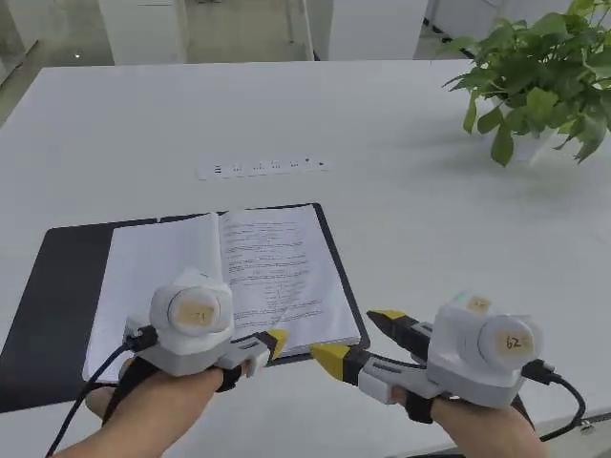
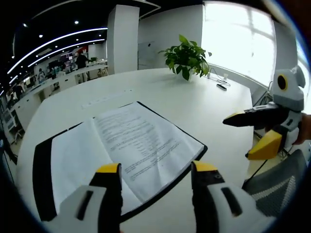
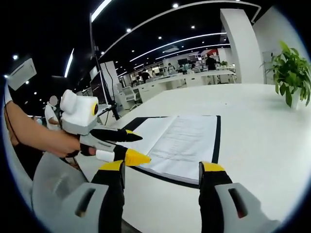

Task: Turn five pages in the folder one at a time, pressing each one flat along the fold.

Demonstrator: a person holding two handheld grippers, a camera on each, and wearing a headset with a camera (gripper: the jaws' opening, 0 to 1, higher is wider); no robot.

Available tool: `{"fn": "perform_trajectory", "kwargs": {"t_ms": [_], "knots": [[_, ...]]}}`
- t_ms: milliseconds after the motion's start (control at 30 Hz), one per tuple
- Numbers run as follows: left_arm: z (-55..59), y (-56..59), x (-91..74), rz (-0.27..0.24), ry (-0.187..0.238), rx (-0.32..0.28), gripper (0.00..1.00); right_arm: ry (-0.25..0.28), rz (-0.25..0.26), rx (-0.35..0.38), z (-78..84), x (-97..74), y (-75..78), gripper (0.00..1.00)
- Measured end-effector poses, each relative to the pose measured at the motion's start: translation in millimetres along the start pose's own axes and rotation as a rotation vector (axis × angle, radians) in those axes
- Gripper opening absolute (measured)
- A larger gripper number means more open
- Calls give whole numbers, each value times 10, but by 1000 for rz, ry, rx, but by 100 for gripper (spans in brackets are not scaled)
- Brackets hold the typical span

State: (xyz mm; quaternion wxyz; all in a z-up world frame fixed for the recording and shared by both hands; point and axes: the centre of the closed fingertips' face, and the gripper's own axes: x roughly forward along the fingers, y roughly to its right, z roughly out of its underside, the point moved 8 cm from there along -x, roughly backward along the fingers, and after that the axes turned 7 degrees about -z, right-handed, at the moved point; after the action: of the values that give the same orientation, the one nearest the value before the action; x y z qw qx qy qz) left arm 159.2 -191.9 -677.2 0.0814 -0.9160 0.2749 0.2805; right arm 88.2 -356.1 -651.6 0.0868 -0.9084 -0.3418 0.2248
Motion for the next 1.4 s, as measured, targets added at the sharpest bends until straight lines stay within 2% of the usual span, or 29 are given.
{"fn": "perform_trajectory", "kwargs": {"t_ms": [300, 500, 600, 667, 767, 967, 1233, 1400], "knots": [[66, 211, 435, 13, -32, 17, 54, -7, 7, 30, 83, -15, 115, 59], [100, 282, 603, -7, -41, 37, 52, -3, 15, 47, 110, -15, 169, 57], [150, 297, 685, -25, -62, 42, 50, -8, 17, 50, 137, -5, 194, 56], [209, 297, 709, -45, -83, 39, 47, -13, 20, 51, 154, -5, 209, 56], [212, 323, 704, -61, -59, 62, 46, -16, 22, 60, 182, -5, 243, 56], [249, 303, 700, -66, -19, 30, 42, -14, 26, 91, 231, 2, 300, 55], [262, 306, 706, -68, 6, 25, 38, -12, 22, 118, 263, 29, 353, 54], [270, 296, 716, -74, 15, 25, 31, -6, 19, 131, 264, 42, 366, 53]]}}
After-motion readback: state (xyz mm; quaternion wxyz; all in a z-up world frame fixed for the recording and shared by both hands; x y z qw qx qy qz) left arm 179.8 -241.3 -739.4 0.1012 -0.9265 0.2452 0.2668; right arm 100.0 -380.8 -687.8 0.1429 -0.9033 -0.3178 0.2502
